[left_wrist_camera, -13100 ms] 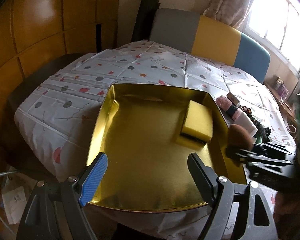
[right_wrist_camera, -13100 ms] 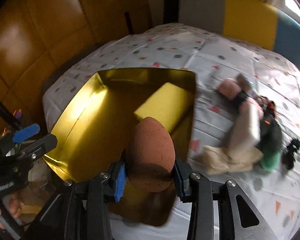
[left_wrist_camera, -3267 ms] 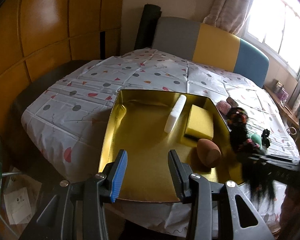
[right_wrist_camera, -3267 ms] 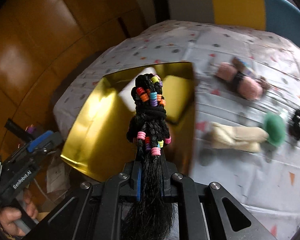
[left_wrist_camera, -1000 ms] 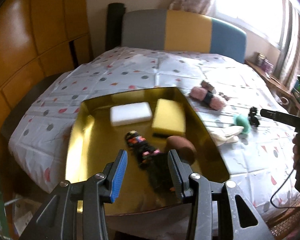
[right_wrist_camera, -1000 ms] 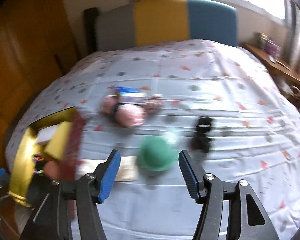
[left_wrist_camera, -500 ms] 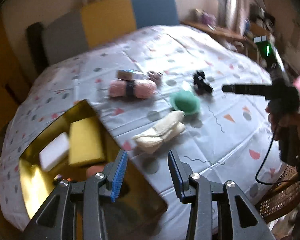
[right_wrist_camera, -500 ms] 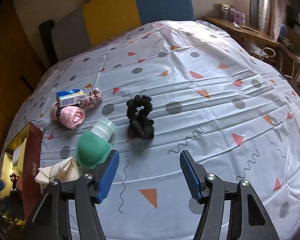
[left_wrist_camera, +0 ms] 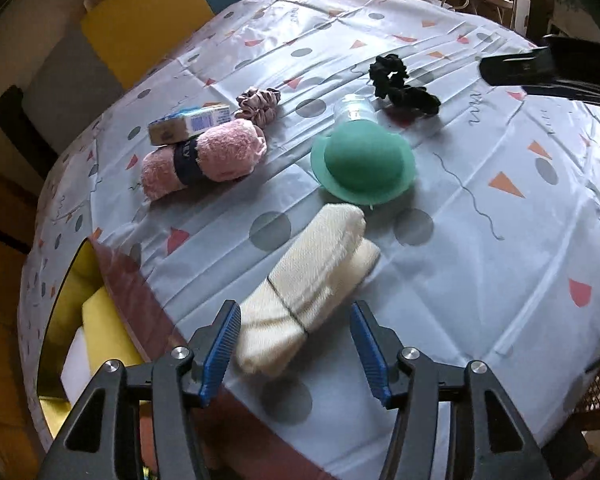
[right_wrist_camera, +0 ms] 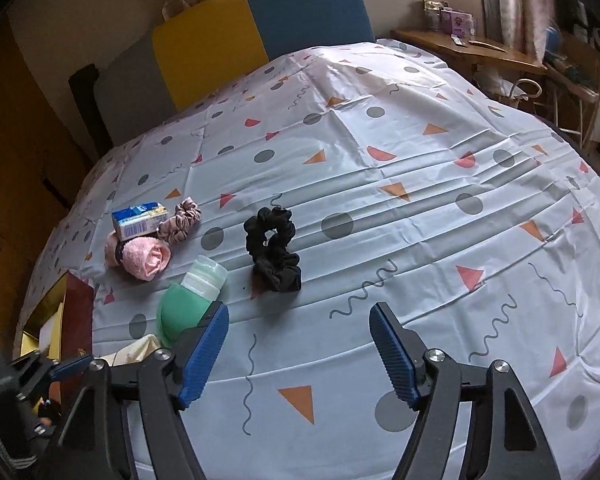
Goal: Organize soft objects
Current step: 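Lift the cream knit cloth off the bed with the left gripper, then carry the cream cloth into the tray with the left gripper while the right grasps the green silicone bottle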
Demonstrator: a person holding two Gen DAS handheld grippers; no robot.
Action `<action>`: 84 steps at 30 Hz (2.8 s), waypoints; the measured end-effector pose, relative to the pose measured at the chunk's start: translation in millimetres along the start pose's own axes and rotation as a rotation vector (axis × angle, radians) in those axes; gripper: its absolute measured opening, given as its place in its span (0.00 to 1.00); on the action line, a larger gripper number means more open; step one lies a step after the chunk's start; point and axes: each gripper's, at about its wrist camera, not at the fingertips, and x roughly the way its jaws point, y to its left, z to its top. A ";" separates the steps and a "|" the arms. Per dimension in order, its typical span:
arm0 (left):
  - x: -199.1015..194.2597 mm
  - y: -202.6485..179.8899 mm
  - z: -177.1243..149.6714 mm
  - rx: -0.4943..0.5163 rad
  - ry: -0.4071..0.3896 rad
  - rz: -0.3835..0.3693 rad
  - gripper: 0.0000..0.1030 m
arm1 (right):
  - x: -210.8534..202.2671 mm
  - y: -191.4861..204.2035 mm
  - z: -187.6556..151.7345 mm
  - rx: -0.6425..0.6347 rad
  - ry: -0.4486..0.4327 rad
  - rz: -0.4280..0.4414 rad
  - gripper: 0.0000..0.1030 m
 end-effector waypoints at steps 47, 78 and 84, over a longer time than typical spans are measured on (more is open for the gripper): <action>-105.0 61.1 -109.5 -0.510 -0.305 -0.261 0.15 | 19.6 18.0 -14.1 -0.112 0.068 -0.054 0.72; 20.5 25.3 3.6 -0.335 0.028 -0.264 0.29 | 7.4 20.3 -5.5 -0.088 0.026 0.020 0.72; -3.5 32.3 -15.0 -0.372 -0.065 -0.241 0.27 | 11.9 19.7 -8.0 -0.074 0.052 0.046 0.72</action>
